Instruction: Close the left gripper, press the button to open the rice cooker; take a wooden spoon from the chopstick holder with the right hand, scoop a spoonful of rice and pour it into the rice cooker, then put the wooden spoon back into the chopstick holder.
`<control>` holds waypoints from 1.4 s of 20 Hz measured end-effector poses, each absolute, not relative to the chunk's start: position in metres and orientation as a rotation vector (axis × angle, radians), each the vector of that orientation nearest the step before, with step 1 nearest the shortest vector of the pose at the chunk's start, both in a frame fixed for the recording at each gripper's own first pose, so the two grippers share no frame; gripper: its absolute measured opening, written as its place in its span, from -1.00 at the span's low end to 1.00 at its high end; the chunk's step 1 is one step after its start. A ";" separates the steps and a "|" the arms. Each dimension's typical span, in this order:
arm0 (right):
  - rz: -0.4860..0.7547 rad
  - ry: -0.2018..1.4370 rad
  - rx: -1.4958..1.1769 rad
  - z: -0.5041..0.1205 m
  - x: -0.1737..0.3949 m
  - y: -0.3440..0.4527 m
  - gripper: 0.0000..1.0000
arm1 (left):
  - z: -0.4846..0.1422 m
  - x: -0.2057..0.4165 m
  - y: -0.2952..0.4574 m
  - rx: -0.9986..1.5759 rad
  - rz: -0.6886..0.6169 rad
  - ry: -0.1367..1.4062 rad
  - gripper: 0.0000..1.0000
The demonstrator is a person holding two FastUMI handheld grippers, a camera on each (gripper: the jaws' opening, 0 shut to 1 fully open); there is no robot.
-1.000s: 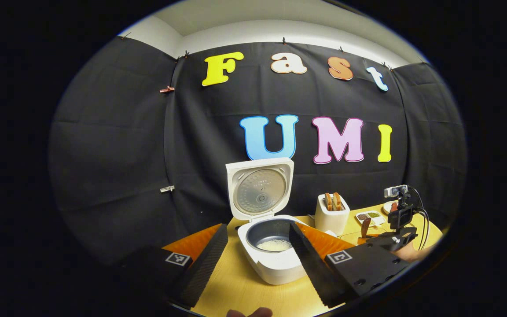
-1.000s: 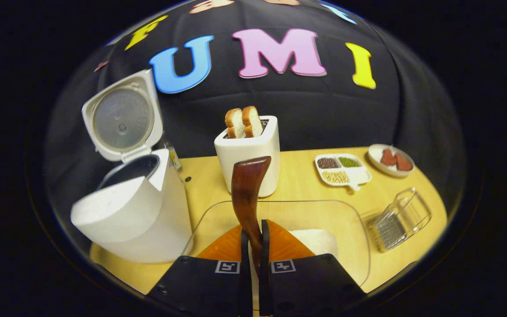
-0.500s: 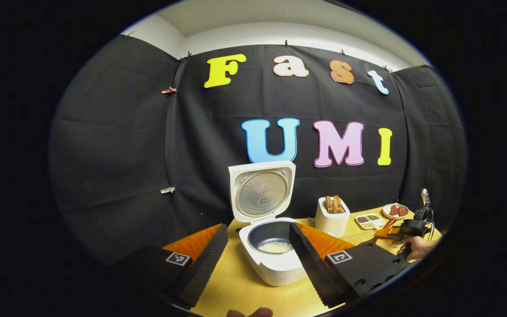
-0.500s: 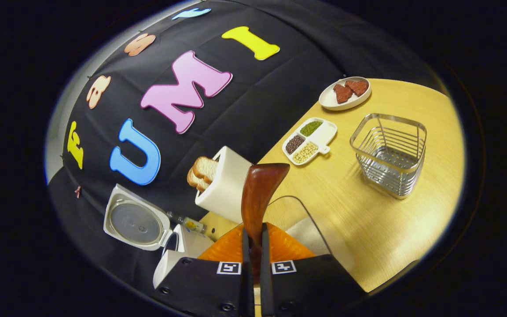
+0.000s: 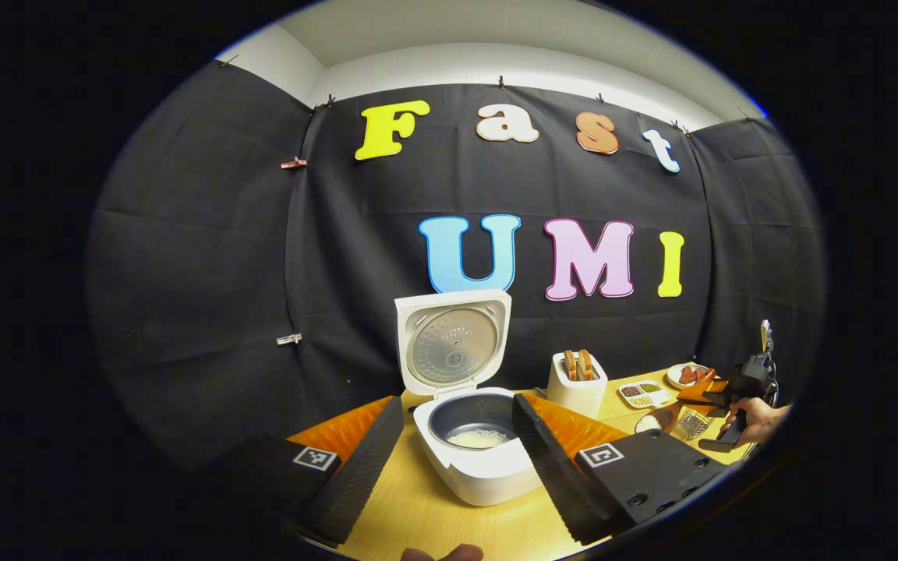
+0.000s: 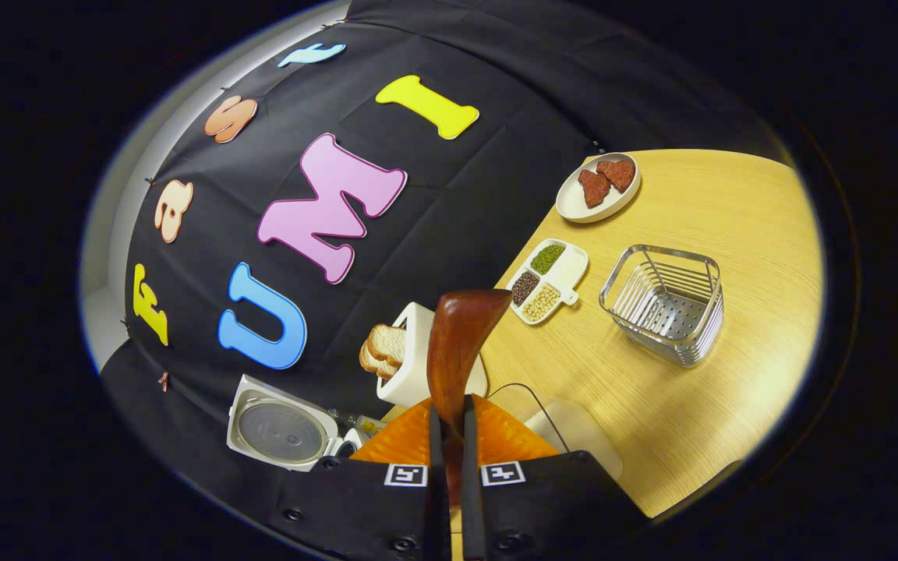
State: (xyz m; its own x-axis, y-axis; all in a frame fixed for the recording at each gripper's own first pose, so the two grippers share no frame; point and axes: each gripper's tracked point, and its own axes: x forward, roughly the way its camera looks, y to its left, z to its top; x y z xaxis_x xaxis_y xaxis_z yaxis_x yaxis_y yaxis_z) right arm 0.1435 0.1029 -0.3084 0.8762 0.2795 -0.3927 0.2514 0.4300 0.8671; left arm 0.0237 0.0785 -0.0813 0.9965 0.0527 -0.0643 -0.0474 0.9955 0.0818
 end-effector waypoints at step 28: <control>0.314 0.559 1.119 -0.163 0.235 0.368 -0.79 | -0.095 0.019 0.144 0.054 0.116 0.057 0.93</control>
